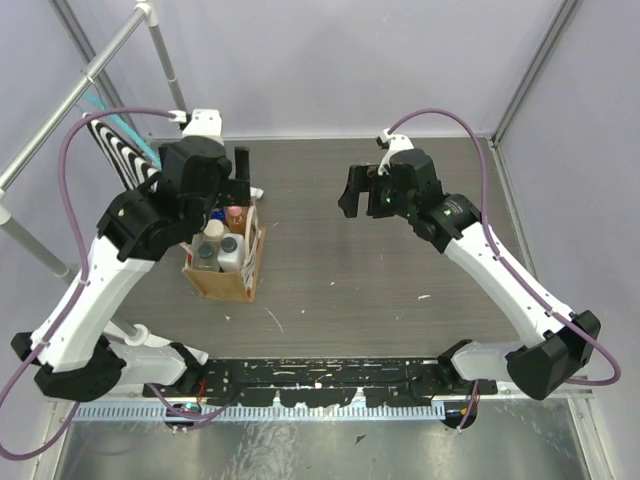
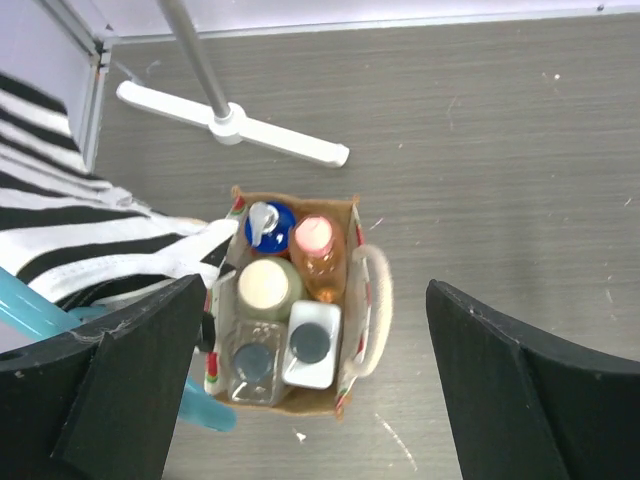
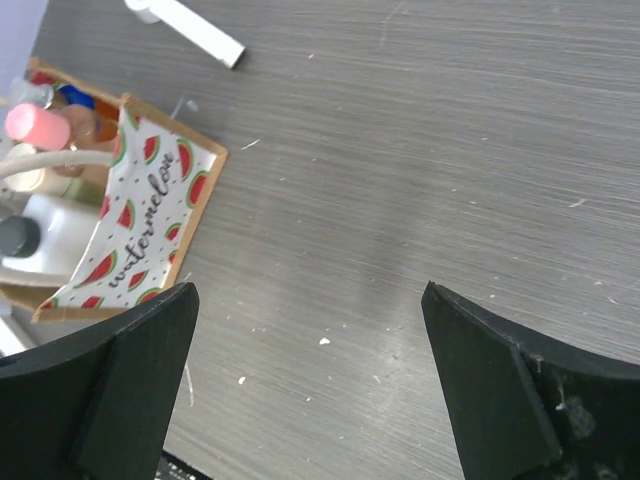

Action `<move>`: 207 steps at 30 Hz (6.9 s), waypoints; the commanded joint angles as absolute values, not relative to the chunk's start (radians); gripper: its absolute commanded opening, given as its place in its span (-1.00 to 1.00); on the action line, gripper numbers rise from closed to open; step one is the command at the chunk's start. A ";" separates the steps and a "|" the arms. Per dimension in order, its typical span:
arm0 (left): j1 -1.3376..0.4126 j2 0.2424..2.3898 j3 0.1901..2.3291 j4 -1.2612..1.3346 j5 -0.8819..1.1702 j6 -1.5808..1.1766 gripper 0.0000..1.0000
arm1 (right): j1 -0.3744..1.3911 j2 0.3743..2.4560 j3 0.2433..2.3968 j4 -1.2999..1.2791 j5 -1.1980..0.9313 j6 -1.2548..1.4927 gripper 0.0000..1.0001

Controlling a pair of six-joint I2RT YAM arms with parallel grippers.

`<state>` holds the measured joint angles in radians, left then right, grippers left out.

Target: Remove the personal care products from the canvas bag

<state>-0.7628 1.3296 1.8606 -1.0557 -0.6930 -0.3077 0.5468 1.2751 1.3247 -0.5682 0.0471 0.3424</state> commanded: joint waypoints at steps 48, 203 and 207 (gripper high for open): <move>-0.763 1.164 1.666 -1.000 -0.275 -0.452 0.97 | 0.870 1.980 1.656 -0.240 -0.186 0.479 0.42; -0.765 1.506 1.488 -0.762 -0.227 -0.551 0.97 | 0.682 1.670 1.697 -0.511 0.370 0.284 -0.90; -0.769 1.552 1.519 -0.761 -0.232 -0.542 0.70 | 0.682 1.542 1.742 -0.526 0.442 0.251 -0.91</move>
<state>-0.7620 1.5185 1.4609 -0.7719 -0.2295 -0.5480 0.6773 1.8030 1.5963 -0.6125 0.3061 0.3008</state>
